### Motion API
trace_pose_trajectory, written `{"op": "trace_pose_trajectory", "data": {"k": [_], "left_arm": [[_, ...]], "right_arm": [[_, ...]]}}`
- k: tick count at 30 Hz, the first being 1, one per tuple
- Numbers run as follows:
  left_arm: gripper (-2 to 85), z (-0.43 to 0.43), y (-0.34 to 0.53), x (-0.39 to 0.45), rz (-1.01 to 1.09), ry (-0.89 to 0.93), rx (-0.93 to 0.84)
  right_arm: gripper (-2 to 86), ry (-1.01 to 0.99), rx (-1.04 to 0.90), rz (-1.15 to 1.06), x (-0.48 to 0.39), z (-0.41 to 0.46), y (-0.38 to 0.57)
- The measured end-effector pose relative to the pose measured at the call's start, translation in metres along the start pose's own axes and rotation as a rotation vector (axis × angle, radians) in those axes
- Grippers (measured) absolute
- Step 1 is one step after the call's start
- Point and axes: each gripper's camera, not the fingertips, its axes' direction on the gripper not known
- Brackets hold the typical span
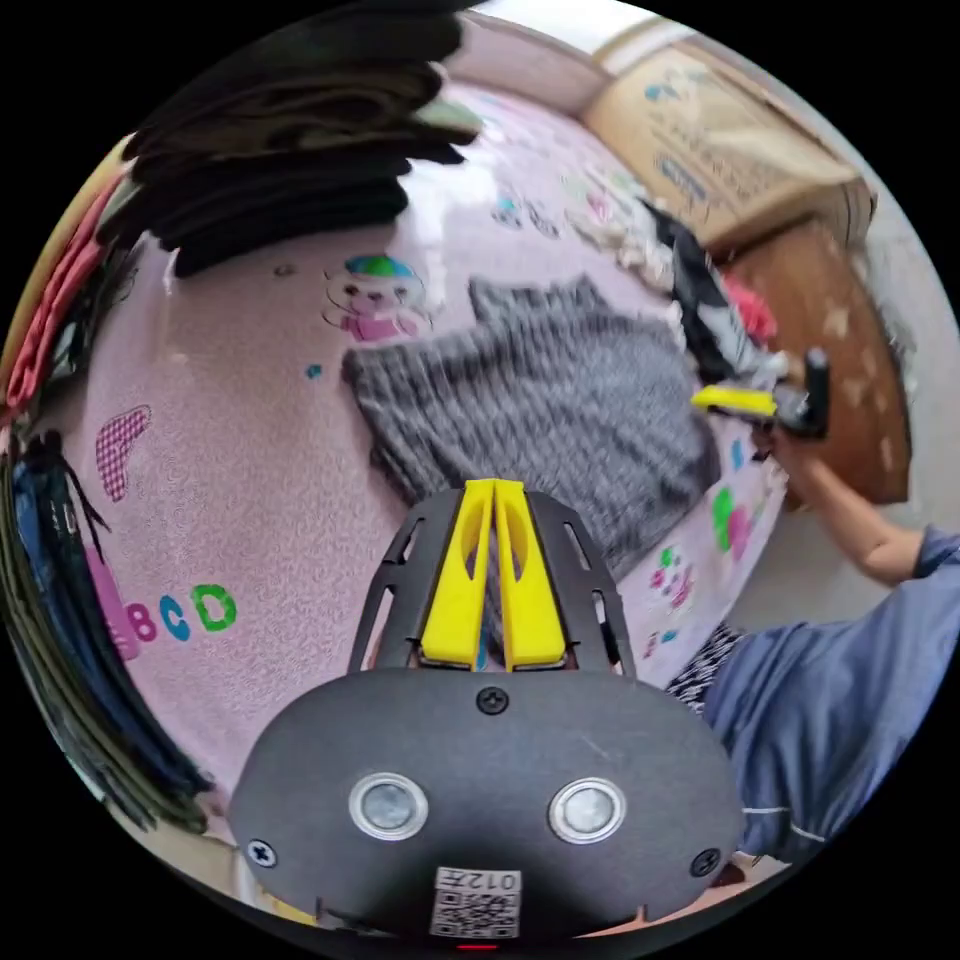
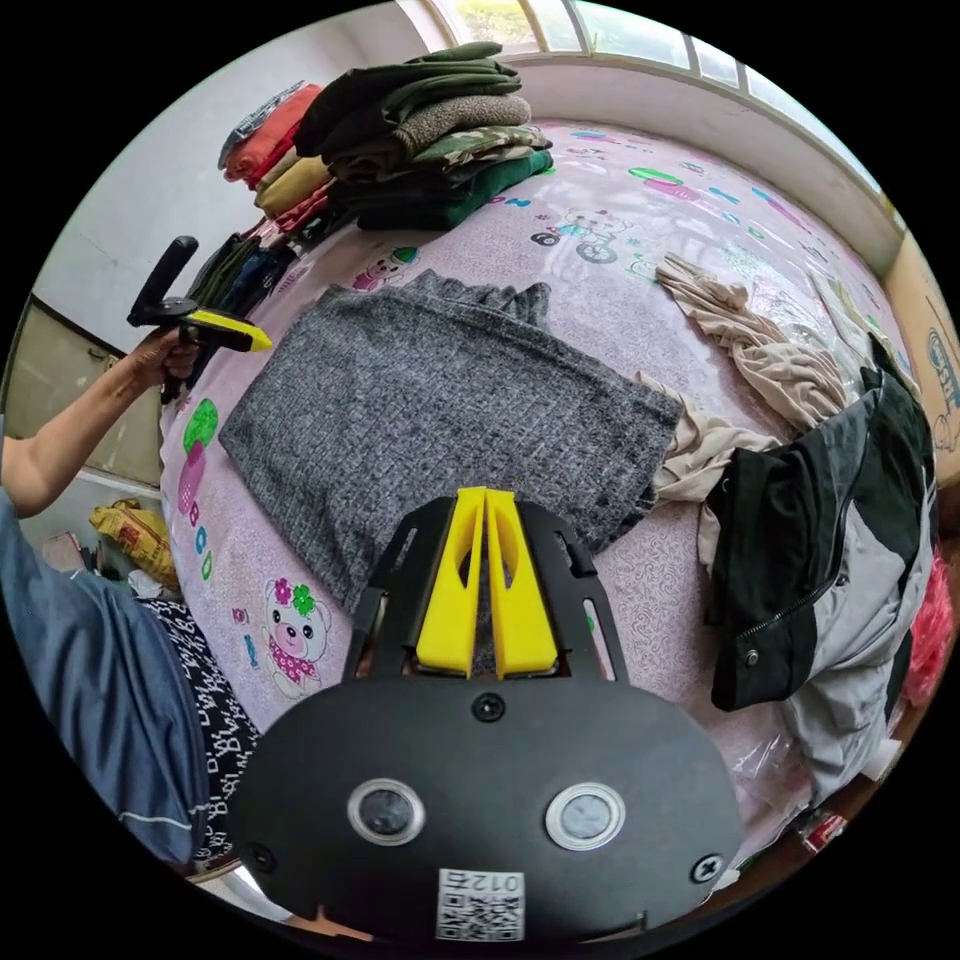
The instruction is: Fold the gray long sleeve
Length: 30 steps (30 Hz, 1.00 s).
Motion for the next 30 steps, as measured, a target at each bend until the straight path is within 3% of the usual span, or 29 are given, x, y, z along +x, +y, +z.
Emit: {"op": "trace_pose_trajectory", "data": {"k": [1,3,7,12,14,16,18,22,25,27,30], "left_arm": [[0.2,0.020,0.004,0.008,0.004,-0.106,-0.077],[0.2,0.038,0.015,0.003,-0.035,-0.153,-0.122],[0.3,0.022,0.049,-0.032,-0.243,-0.119,-0.026],[0.4,-0.006,0.070,0.003,-0.084,-0.001,0.151],[0.4,0.013,0.069,0.029,0.021,0.024,0.087],[0.4,0.053,0.071,0.055,0.106,-0.074,-0.039],[0.3,0.080,0.079,0.053,0.075,-0.133,-0.095],[0.4,0.081,0.106,0.021,-0.115,0.010,-0.006],[0.4,0.068,0.127,0.034,-0.058,0.040,0.098],[0.3,0.083,0.130,0.048,0.000,0.067,0.063],[0.3,0.136,0.132,0.068,0.069,-0.069,-0.108]], "right_arm": [[-0.1,0.035,-0.040,-0.007,0.002,0.007,0.004],[-0.1,0.055,-0.065,0.020,0.013,0.011,0.014],[0.0,-0.026,0.042,0.168,0.040,-0.023,0.038],[0.1,-0.079,0.098,0.127,0.010,-0.046,0.062],[0.0,-0.092,0.017,0.047,-0.013,-0.030,0.066],[0.0,0.028,-0.050,0.011,-0.026,-0.009,0.077],[-0.1,0.064,-0.070,0.067,-0.016,0.000,0.088],[-0.1,-0.059,0.065,0.230,0.011,-0.033,0.117],[-0.1,-0.123,0.098,0.202,0.002,-0.041,0.133],[-0.1,-0.103,0.001,0.158,-0.008,-0.019,0.136],[-0.1,-0.013,-0.126,0.159,-0.006,0.017,0.147]]}}
